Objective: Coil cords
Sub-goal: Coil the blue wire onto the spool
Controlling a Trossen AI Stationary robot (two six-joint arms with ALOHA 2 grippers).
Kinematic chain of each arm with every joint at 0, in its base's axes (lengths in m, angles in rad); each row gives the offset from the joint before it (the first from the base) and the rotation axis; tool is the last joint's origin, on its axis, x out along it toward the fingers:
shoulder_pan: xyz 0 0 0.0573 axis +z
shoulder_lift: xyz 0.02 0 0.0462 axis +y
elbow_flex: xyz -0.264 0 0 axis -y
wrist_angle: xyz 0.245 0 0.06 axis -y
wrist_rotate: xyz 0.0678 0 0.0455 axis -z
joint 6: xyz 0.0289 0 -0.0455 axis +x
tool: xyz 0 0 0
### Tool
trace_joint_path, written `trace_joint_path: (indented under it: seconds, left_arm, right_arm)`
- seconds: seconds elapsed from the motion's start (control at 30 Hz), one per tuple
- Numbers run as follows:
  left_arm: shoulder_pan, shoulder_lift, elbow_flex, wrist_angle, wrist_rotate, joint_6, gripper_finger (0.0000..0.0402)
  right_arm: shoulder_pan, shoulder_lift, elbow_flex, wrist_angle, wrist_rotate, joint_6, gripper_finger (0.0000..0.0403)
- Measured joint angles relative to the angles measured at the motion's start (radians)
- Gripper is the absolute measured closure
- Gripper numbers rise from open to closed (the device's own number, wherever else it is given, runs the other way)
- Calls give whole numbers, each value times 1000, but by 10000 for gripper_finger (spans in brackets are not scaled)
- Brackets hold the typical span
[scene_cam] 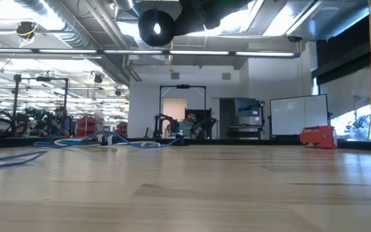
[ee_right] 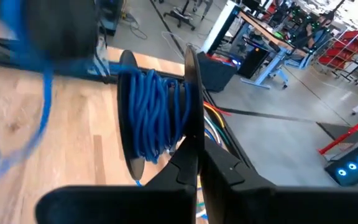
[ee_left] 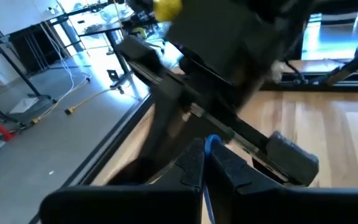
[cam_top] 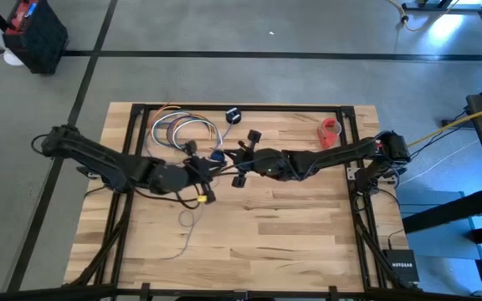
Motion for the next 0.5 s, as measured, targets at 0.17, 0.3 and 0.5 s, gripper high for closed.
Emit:
trace_joint_path:
  seconds: [0.17,0.3,0.5]
  left_arm:
    - [5,73,0,11,0,-17,400]
    - [1,106,2,0,-6,-33,399]
    - [-4,114,4,-7,-7,-47,399]
  right_arm:
    - [0,0,-1,45,-43,27,395]
    - [0,-15,-4,74,-45,26,395]
    - [0,-49,4,82,-48,26,395]
